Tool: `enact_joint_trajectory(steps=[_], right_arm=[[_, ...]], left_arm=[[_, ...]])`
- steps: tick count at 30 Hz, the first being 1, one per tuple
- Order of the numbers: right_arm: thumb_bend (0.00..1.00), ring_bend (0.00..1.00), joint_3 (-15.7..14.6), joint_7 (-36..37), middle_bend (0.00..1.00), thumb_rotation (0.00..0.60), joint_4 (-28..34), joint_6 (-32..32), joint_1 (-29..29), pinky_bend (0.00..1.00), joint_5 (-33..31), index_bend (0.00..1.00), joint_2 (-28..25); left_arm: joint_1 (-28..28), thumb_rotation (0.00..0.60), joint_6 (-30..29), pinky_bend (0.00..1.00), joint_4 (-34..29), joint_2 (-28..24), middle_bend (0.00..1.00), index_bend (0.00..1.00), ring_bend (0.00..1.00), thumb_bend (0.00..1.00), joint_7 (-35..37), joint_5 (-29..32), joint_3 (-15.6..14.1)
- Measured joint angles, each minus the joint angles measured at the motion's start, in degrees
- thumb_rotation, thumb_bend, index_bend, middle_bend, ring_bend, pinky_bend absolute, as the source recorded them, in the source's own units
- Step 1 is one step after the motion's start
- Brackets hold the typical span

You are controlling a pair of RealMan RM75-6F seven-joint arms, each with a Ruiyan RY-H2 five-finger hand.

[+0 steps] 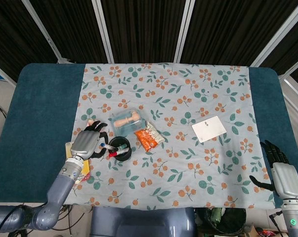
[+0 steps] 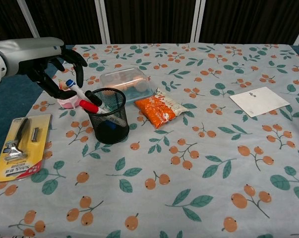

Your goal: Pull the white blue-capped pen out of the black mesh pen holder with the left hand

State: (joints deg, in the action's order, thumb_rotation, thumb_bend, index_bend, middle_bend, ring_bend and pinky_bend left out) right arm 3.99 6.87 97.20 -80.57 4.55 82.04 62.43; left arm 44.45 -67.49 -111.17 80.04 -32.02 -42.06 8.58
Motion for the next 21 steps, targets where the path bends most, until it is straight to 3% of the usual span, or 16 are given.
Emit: enact_joint_trajectory(steps=[21], right_arm=[[0.28,0.00,0.0,0.0,0.00,0.600,0.0,0.2,0.1,0.13,-0.1,0.00,0.0]], left_arm=[[0.1,0.600,-0.3,0.17,0.0,0.7,0.13,0.53,0.00,0.37,-0.5,-0.5,0.1]])
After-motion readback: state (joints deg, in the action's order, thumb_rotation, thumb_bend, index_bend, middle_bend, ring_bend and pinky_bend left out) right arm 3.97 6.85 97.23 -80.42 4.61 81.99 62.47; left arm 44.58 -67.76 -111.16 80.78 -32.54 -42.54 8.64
